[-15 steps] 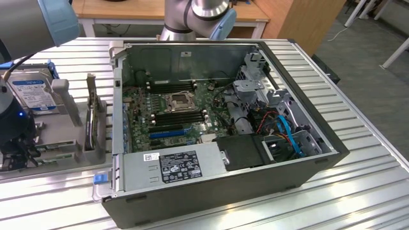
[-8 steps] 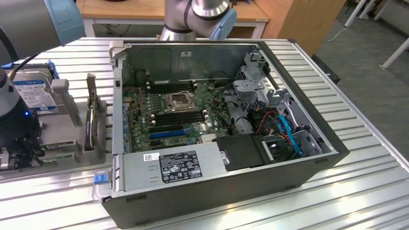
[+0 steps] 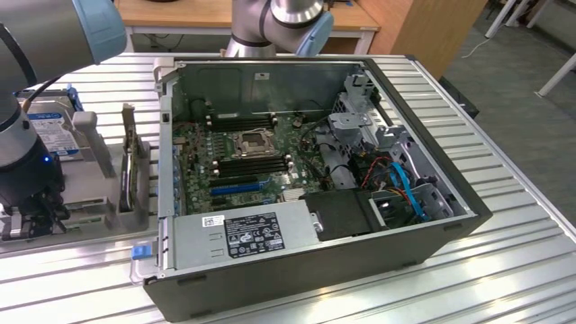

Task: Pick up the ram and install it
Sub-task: 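Pick up the ram and move it above insertion slot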

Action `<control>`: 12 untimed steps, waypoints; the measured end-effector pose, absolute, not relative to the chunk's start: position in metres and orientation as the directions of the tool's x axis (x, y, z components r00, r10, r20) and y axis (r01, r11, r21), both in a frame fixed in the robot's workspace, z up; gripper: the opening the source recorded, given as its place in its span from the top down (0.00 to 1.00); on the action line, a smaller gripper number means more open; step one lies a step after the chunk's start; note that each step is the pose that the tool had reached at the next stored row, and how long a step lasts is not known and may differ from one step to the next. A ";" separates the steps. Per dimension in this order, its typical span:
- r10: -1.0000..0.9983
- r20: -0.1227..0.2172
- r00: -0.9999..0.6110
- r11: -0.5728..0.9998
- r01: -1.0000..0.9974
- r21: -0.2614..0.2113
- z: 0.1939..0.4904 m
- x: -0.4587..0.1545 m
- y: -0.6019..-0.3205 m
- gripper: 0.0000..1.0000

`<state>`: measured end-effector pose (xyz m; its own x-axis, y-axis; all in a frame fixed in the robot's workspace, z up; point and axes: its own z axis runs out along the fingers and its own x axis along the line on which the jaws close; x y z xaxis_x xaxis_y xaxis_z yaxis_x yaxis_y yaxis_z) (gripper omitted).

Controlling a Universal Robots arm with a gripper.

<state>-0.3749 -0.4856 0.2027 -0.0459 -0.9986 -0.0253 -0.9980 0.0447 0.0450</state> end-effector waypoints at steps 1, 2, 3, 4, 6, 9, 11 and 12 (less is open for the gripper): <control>-0.999 -0.025 -0.046 0.045 -0.998 0.045 0.203 -0.374 -0.486 0.71; -0.999 -0.025 -0.046 0.045 -0.998 0.045 0.203 -0.374 -0.486 0.71; -0.999 -0.025 -0.046 0.045 -0.998 0.045 0.203 -0.373 -0.486 0.71; -0.999 -0.025 -0.046 0.045 -0.998 0.045 0.203 -0.372 -0.486 0.71; -0.999 -0.025 -0.046 0.045 -0.998 0.045 0.203 -0.372 -0.486 0.71; -0.999 -0.025 -0.046 0.045 -0.998 0.045 0.203 -0.372 -0.486 0.71; -0.999 -0.025 -0.040 0.039 -0.998 0.045 0.203 -0.372 -0.486 0.71; -0.999 -0.025 -0.037 0.036 -0.998 0.045 0.203 -0.372 -0.486 0.71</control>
<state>-0.3716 -0.4856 0.2028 -0.0371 -0.9990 -0.0253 -0.9983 0.0359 0.0451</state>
